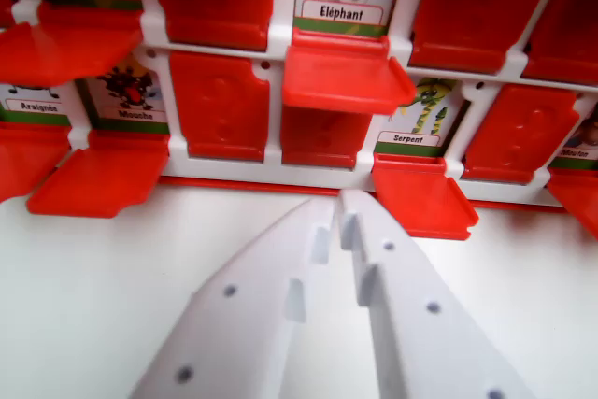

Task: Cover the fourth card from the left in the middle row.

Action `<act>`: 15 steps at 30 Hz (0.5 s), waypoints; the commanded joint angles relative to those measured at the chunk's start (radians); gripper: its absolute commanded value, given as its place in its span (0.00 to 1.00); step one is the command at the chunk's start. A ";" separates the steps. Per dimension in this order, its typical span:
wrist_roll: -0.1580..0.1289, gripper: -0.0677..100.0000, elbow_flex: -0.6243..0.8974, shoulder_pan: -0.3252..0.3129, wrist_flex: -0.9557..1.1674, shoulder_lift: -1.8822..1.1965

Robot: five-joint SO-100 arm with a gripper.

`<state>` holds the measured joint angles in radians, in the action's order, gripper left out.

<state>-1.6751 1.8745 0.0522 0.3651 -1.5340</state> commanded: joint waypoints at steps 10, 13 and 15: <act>-0.005 0.00 -0.210 0.005 -0.038 0.118; -0.006 0.00 -0.252 0.002 -0.038 0.155; -0.008 0.00 -0.287 0.000 -0.038 0.178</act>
<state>-1.6751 1.7150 0.0522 0.3559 -1.3453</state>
